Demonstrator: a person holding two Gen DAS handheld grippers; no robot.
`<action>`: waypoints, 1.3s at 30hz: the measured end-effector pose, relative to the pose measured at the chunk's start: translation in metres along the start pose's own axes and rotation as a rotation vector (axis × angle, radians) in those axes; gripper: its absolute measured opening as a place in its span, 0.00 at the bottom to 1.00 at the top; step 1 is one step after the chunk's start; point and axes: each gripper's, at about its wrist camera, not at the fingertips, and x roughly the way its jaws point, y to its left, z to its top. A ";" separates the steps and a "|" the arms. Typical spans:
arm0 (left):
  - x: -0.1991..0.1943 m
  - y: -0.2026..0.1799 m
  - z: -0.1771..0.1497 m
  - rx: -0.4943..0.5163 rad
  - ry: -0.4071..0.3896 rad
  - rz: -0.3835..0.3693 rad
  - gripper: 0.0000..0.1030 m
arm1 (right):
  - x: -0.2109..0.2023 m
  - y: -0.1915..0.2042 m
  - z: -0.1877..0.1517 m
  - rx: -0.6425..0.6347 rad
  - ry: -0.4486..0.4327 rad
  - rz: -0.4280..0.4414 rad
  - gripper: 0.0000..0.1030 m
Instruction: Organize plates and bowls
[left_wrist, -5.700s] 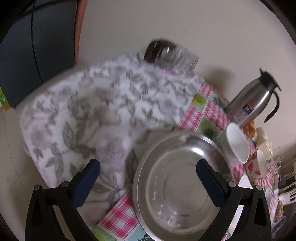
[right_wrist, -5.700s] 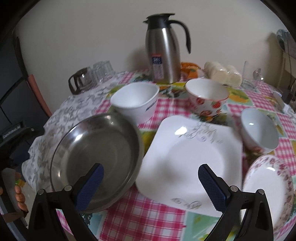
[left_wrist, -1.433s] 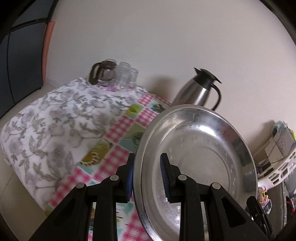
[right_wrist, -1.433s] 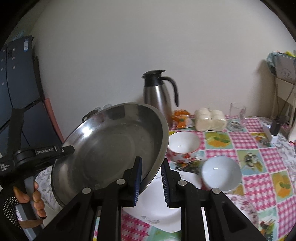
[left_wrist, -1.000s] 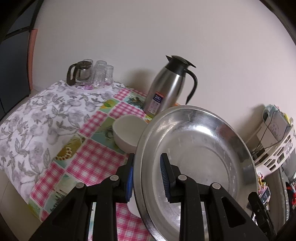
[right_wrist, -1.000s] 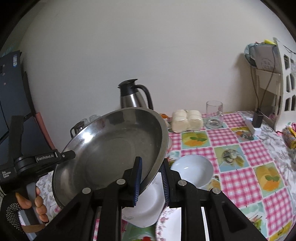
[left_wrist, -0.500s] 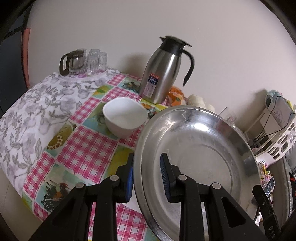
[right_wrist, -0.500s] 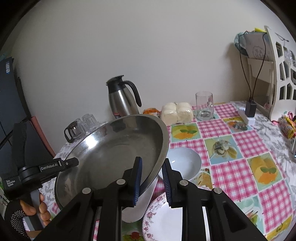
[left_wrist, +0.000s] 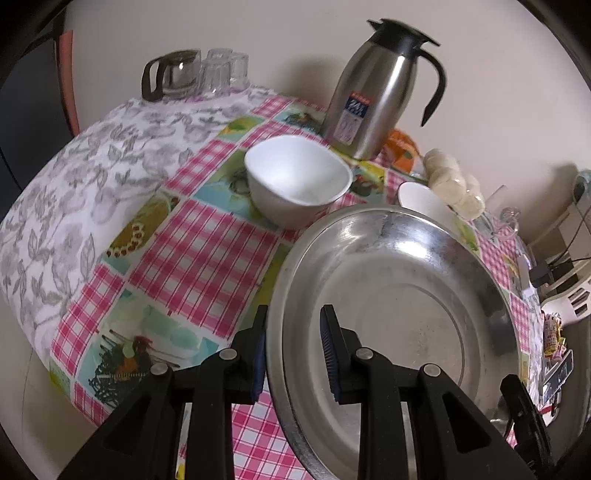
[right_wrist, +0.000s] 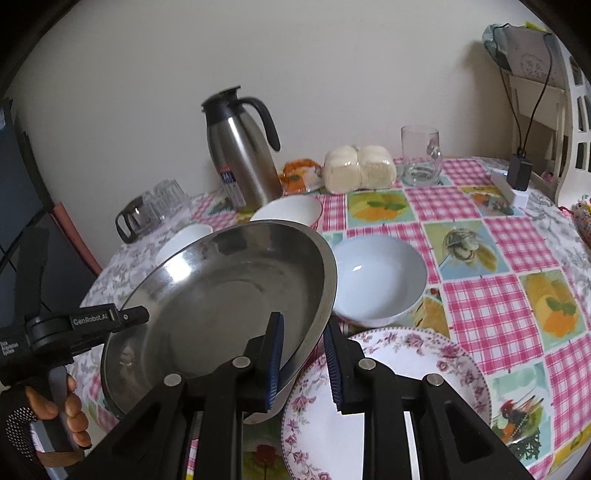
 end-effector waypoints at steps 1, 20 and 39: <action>0.002 0.001 0.000 -0.001 0.006 0.004 0.26 | 0.002 0.001 -0.001 -0.003 0.007 -0.002 0.24; 0.019 0.015 0.002 -0.035 0.054 0.043 0.28 | 0.039 0.008 -0.014 -0.024 0.119 -0.010 0.24; 0.035 0.014 0.000 -0.016 0.093 0.049 0.28 | 0.061 0.005 -0.021 -0.037 0.173 -0.054 0.24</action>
